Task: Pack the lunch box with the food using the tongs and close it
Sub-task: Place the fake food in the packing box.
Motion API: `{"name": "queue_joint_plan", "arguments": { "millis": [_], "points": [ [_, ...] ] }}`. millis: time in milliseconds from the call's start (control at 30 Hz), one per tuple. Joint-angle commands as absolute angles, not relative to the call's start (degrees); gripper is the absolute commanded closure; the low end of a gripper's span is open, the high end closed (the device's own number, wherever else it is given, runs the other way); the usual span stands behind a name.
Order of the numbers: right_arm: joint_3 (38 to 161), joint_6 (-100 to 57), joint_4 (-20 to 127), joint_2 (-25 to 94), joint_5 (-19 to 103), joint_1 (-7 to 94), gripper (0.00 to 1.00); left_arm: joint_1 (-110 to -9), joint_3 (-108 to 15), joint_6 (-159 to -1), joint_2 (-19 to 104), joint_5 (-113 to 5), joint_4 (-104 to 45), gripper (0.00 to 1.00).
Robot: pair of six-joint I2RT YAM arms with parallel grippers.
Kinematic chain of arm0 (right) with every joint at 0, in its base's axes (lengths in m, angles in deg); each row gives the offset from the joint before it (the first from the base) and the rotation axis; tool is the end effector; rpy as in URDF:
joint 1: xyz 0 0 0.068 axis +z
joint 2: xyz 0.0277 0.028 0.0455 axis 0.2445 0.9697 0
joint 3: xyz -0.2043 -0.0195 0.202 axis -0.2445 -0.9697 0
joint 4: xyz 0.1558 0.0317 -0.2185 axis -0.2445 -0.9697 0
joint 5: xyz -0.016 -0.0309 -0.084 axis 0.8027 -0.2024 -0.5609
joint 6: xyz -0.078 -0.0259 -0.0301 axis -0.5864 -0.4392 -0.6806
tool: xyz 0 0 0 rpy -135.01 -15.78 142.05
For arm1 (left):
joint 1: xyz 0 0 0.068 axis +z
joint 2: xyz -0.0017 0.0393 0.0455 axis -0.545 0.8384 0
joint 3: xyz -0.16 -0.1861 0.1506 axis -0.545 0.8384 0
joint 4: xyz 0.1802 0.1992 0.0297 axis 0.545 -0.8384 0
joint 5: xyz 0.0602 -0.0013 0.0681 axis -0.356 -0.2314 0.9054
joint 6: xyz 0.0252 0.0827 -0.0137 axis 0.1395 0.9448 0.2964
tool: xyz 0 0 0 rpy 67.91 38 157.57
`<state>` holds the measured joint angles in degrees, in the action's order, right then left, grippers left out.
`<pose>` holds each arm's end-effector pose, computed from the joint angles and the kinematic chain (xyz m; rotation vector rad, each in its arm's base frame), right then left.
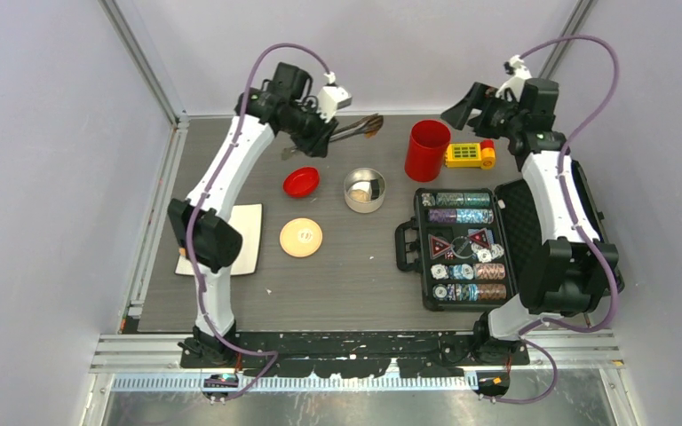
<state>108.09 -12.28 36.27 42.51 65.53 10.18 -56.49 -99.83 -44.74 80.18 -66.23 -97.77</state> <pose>0.4042 0.0118 0.3799 -0.0187 1.9591 0.6626 0.4029 -0.2045 0.3695 1.1210 2.1966 -0.4435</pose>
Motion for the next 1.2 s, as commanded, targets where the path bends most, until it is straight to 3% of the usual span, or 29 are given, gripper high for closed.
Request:
{"name": "queue_joint_plan", "arguments": {
  "millis": [0,400,1167],
  "points": [
    [110.0,-8.6,39.9,41.2,65.2,6.2,0.08,-60.4,-109.1,-51.5,86.0,-68.6,-89.0,0.84],
    [107.1,-3.8,39.7,40.0,66.8,-3.3,0.08,-66.9,-113.7,-57.3,94.4,-68.0,-74.9,0.80],
    [104.6,-4.0,40.0,37.7,67.0,-4.1,0.08,-68.7,-112.8,-57.1,101.2,-66.7,-70.5,0.74]
  ]
}}
